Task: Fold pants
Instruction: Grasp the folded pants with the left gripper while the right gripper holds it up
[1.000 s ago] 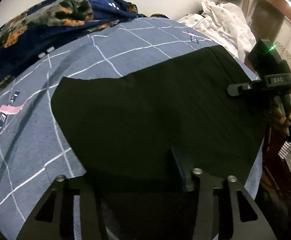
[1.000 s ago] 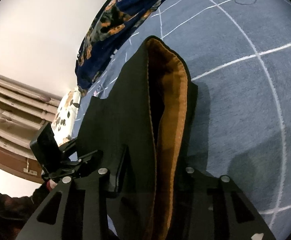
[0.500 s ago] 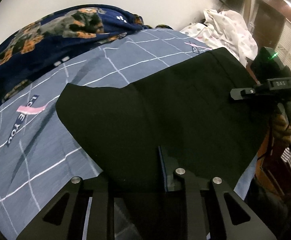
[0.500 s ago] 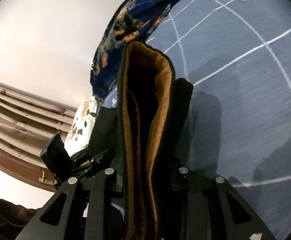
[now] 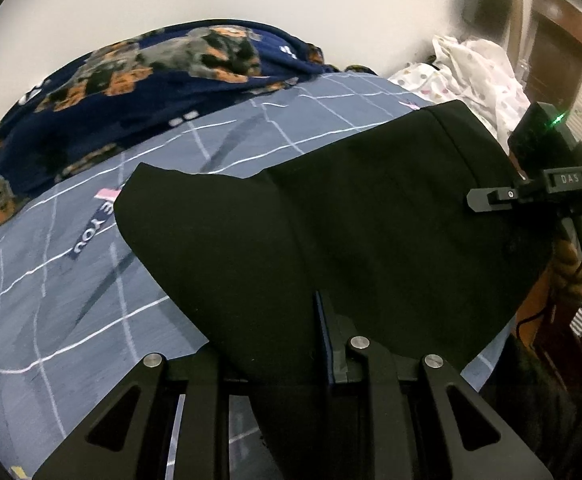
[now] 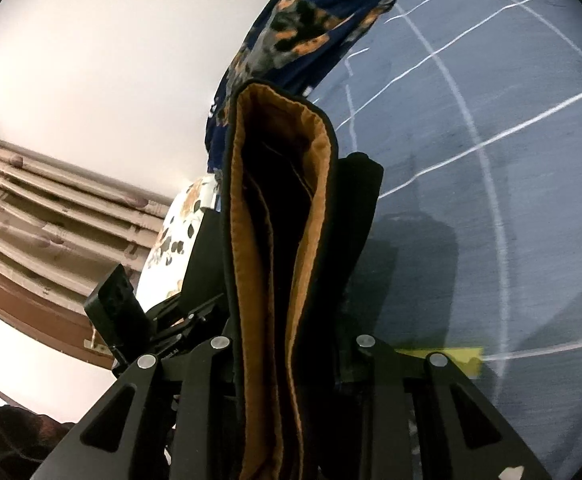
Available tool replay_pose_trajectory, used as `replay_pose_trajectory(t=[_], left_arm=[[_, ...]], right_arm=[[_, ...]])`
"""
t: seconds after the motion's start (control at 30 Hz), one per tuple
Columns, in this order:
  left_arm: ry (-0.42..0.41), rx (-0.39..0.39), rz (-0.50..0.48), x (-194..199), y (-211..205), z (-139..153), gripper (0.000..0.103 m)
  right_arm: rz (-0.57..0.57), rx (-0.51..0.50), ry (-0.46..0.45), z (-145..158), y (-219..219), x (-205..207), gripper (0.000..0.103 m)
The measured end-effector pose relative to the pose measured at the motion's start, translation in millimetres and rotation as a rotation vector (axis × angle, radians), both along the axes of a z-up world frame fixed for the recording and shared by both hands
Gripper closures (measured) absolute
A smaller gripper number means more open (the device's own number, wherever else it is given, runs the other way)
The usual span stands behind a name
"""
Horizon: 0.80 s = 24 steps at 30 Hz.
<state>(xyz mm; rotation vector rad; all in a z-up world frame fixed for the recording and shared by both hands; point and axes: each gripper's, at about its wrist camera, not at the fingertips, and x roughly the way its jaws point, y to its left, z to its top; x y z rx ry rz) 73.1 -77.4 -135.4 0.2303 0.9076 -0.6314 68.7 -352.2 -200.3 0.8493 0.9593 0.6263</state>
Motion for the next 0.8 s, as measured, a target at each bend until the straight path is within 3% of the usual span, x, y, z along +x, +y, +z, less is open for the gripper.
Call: replay_pose_trajectory(t=[0.8], left_arm=[[-0.045, -0.020, 0.149, 18, 87, 22, 0.082]], right_arm=[[0.104, 0.008, -0.014, 20, 89, 39, 0.078]])
